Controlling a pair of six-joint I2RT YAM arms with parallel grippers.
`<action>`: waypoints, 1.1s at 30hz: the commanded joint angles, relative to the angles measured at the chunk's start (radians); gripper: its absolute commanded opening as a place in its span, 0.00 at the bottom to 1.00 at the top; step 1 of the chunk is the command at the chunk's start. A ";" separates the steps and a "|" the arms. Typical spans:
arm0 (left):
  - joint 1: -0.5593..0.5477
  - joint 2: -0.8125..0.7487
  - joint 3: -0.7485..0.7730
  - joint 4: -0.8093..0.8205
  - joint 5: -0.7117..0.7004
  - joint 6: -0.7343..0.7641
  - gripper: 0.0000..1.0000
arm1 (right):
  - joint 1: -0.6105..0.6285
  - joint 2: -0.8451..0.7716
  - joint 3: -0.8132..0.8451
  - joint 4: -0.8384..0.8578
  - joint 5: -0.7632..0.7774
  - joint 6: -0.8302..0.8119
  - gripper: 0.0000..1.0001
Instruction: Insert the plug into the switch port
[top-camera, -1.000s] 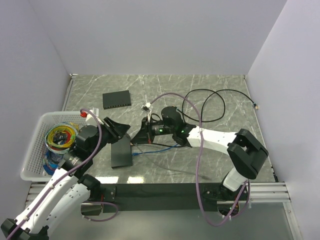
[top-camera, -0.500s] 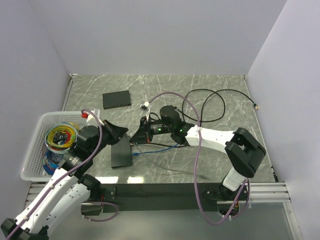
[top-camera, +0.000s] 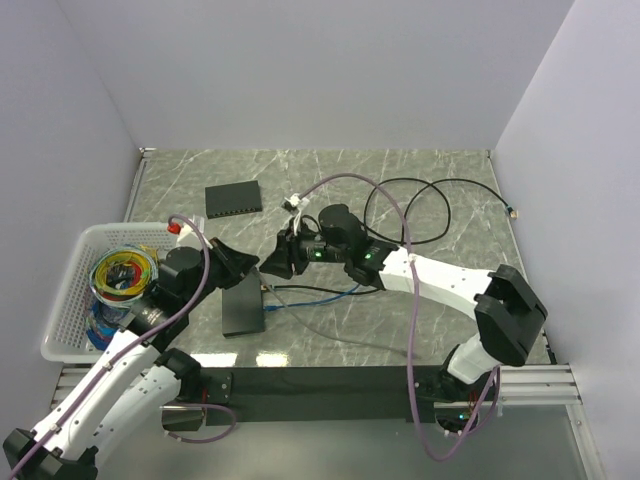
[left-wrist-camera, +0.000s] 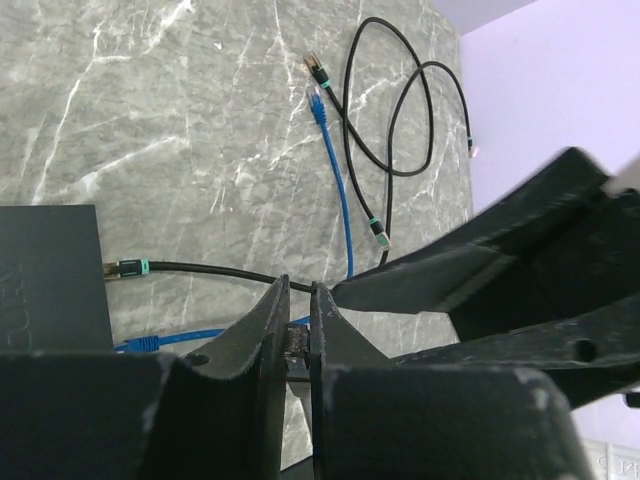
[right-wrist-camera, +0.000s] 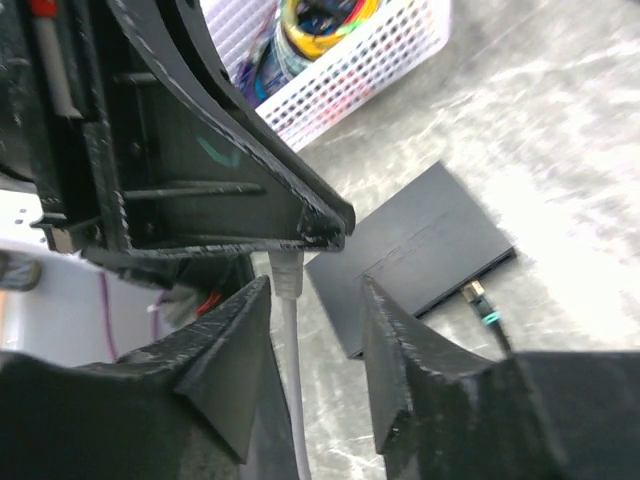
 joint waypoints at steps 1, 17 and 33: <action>-0.003 0.002 0.051 0.042 0.020 -0.004 0.01 | 0.031 -0.049 0.069 -0.057 0.111 -0.083 0.47; -0.003 -0.023 0.034 0.051 0.016 -0.018 0.00 | 0.114 0.032 0.145 -0.091 0.180 -0.114 0.31; -0.003 -0.006 0.013 0.071 0.014 -0.026 0.18 | 0.119 0.014 0.114 -0.046 0.198 -0.097 0.00</action>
